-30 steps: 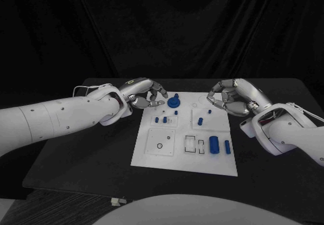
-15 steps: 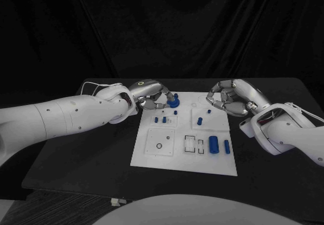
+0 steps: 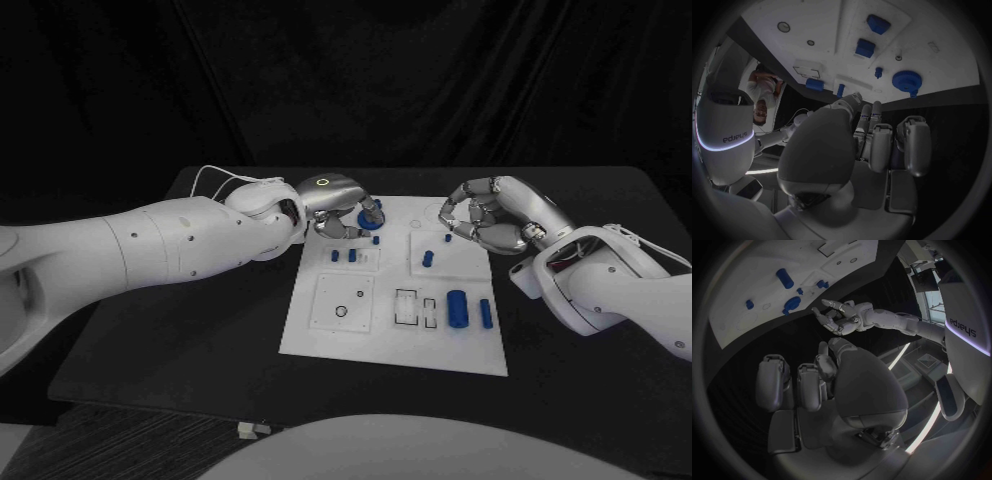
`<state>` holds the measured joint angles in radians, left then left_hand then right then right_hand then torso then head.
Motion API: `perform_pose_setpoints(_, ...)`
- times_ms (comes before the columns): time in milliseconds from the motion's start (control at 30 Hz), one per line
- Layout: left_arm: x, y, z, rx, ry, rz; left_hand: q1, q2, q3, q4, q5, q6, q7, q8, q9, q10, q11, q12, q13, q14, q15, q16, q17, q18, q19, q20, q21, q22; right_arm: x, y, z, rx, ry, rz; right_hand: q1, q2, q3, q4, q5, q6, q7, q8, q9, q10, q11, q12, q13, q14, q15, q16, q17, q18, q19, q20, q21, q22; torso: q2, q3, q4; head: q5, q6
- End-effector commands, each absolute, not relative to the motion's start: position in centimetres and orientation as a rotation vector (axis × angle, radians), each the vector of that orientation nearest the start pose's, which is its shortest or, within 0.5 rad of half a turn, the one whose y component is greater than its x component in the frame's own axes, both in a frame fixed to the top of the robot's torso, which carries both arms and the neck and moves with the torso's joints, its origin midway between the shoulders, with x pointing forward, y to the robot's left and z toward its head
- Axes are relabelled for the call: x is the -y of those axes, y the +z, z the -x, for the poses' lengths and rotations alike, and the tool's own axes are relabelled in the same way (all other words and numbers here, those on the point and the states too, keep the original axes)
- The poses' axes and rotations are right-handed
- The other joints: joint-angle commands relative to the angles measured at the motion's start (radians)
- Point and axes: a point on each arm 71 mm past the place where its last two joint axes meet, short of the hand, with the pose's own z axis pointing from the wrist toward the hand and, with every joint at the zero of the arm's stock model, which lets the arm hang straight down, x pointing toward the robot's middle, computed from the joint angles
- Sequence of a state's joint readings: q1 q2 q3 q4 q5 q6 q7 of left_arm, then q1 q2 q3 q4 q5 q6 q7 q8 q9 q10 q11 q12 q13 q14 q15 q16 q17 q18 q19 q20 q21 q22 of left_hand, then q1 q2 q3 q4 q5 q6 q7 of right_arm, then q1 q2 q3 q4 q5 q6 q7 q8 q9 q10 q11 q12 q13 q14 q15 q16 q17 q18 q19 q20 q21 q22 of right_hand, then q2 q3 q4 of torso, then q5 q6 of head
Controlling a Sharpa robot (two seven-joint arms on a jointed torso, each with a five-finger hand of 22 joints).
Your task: Assemble the parts on the task board
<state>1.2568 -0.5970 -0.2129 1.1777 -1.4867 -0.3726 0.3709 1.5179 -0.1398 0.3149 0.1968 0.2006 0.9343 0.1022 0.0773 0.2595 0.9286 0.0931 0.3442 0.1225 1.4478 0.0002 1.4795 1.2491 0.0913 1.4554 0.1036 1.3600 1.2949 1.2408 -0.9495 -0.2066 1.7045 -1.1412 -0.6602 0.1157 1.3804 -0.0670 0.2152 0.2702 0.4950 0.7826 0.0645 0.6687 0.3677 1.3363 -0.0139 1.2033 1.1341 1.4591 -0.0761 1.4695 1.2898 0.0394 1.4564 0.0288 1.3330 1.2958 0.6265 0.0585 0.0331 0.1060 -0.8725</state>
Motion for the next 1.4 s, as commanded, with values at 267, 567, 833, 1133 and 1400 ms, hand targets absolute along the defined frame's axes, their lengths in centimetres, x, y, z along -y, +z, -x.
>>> perform_pose_setpoints(267,-14.3,-23.0,-51.8,-1.607,-0.734,-0.707,-0.003,-0.028,0.025,-0.041,-0.043,-0.004,-0.004,-0.015,-0.030,-0.006,-0.017,-0.041,-0.022,0.039,-0.022,0.013,0.006,-0.038,0.010,-0.015,-0.002,0.205,20.4,-19.4,-43.3,-1.515,0.923,-0.076,0.014,0.004,0.001,-0.002,0.002,-0.001,0.000,-0.017,-0.011,0.010,-0.001,0.001,0.002,0.081,-0.003,0.014,0.093,0.010,0.027,0.002,0.024,0.210,0.000,0.0002,-0.0001,-0.001,0.000)
perform_pose_setpoints(567,-13.2,-23.0,-52.2,-1.589,-0.715,-0.705,-0.002,-0.027,0.032,-0.049,-0.048,-0.011,-0.019,-0.014,-0.039,0.014,-0.018,-0.041,-0.022,0.036,-0.023,0.009,-0.001,-0.037,0.007,-0.017,-0.011,0.202,20.4,-19.5,-43.2,-1.525,0.923,-0.076,0.015,0.004,0.002,-0.002,0.003,-0.001,0.000,-0.017,-0.011,0.011,-0.001,0.003,0.004,0.081,-0.003,0.014,0.092,0.010,0.027,0.002,0.024,0.210,0.001,-0.0005,-0.0001,-0.002,0.000)
perform_pose_setpoints(833,-12.1,-23.2,-52.4,-1.594,-0.714,-0.711,-0.007,-0.022,0.036,-0.050,-0.046,-0.010,-0.029,-0.013,-0.043,0.026,-0.017,-0.038,-0.020,0.033,-0.022,0.006,-0.007,-0.036,0.004,-0.016,-0.017,0.201,20.3,-19.6,-43.3,-1.534,0.924,-0.075,0.015,0.005,0.002,-0.002,0.004,-0.002,0.000,-0.018,-0.012,0.013,-0.001,0.004,0.005,0.080,-0.003,0.013,0.091,0.010,0.026,0.002,0.023,0.210,0.000,-0.0004,-0.0003,-0.002,0.000)
perform_pose_setpoints(1133,-11.2,-24.2,-52.4,-1.621,-0.708,-0.706,-0.020,-0.022,0.034,-0.052,-0.040,-0.003,-0.029,-0.009,-0.047,0.051,-0.017,-0.024,-0.006,0.031,-0.021,0.004,-0.013,-0.035,0.002,-0.016,-0.022,0.200,20.2,-19.7,-43.2,-1.540,0.924,-0.076,0.016,0.005,0.002,-0.003,0.004,-0.002,0.000,-0.018,-0.012,0.013,-0.001,0.004,0.005,0.080,-0.003,0.013,0.090,0.010,0.026,0.002,0.022,0.210,0.000,-0.0003,0.0001,-0.006,0.000)
perform_pose_setpoints(1400,-10.9,-24.6,-52.4,-1.638,-0.702,-0.703,-0.034,-0.025,0.027,-0.054,-0.047,0.009,-0.025,-0.006,-0.048,0.065,-0.020,-0.010,0.011,0.029,-0.022,0.003,-0.016,-0.035,0.001,-0.016,-0.025,0.200,20.3,-19.8,-43.2,-1.545,0.924,-0.077,0.016,0.005,0.002,-0.003,0.006,-0.002,0.001,-0.019,-0.012,0.013,-0.001,0.003,0.004,0.080,-0.003,0.013,0.090,0.010,0.026,0.002,0.022,0.210,0.000,-0.0002,0.0003,-0.007,0.000)
